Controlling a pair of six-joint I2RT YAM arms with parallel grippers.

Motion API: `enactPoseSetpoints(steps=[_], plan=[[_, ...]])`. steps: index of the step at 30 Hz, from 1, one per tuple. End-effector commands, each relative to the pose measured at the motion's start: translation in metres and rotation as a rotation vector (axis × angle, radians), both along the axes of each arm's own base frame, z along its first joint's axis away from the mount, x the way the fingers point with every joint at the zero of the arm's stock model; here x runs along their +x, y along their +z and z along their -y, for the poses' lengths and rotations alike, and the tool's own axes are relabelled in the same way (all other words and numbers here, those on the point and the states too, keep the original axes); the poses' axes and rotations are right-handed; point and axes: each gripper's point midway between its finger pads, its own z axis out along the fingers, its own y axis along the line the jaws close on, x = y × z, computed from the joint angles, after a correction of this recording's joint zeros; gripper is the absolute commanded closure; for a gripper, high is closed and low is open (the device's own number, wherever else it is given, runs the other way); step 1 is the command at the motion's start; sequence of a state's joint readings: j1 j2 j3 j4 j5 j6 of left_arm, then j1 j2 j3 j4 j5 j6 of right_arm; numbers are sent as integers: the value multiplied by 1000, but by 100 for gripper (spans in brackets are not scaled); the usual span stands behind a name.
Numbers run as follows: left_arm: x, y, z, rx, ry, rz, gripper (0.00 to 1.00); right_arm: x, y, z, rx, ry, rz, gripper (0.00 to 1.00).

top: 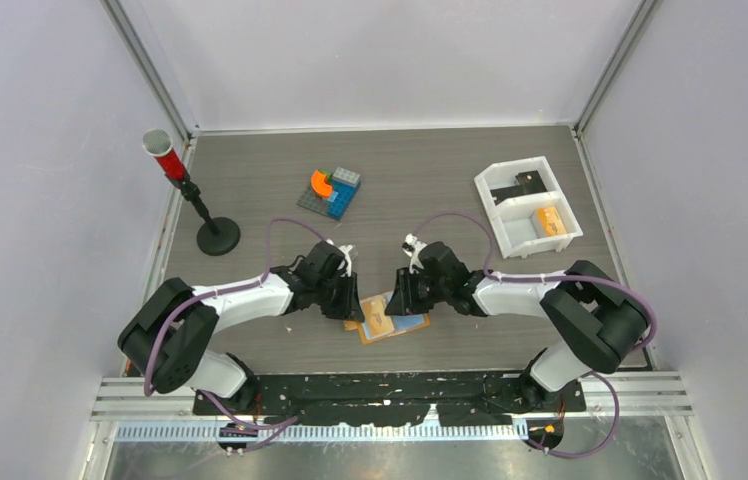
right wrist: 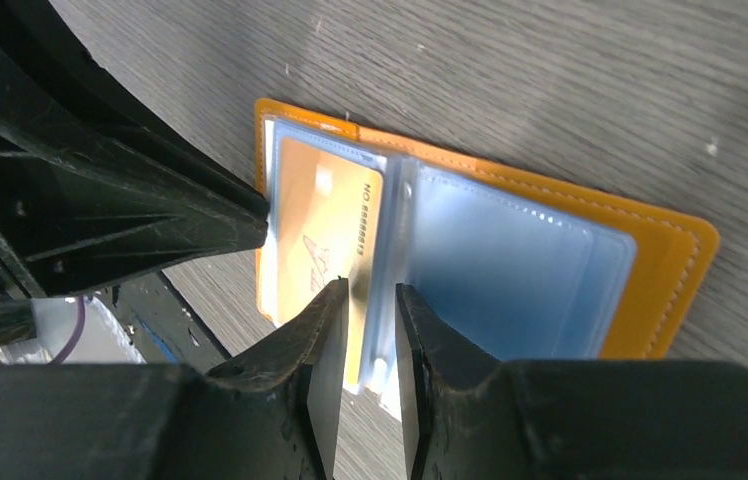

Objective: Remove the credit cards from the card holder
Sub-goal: Remove the credit card from the card holder.

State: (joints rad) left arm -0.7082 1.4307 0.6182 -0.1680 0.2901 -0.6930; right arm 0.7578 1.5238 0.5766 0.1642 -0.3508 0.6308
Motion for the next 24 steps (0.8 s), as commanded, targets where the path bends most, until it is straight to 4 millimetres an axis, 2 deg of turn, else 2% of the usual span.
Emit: enactPoseSetpoints(steps=[1, 2, 3, 5, 6, 8, 13, 16, 17, 18, 20, 24], plan=[[7, -7, -6, 48, -1, 29, 84, 1, -1, -12, 69, 28, -1, 69], [7, -7, -6, 47, -1, 30, 84, 0, 3, -16, 102, 40, 2, 70], [7, -8, -7, 48, -2, 29, 84, -4, -3, -15, 104, 31, -23, 73], [7, -9, -8, 54, 1, 28, 84, -5, -4, -16, 129, 21, -29, 80], [6, -9, -8, 58, 1, 25, 84, -7, -6, -14, 128, 14, -40, 88], [6, -12, -14, 93, 14, 19, 84, -7, -6, -12, 129, 5, -36, 94], [7, -17, -23, 154, 21, 10, 84, -4, 2, -4, 113, -9, -14, 93], [7, -15, -18, 128, 12, 10, 85, -3, 10, -4, 128, -11, -2, 79], [7, -14, -16, 115, 12, 8, 85, -3, 12, -6, 143, -5, 0, 80], [6, -14, -14, 106, 10, 8, 85, -4, 13, -6, 159, -2, -13, 89], [7, -15, -13, 102, 12, 7, 85, -3, 14, -8, 189, -15, -28, 94], [7, -18, -15, 122, 9, -1, 85, -3, 12, -6, 202, -32, -42, 95]])
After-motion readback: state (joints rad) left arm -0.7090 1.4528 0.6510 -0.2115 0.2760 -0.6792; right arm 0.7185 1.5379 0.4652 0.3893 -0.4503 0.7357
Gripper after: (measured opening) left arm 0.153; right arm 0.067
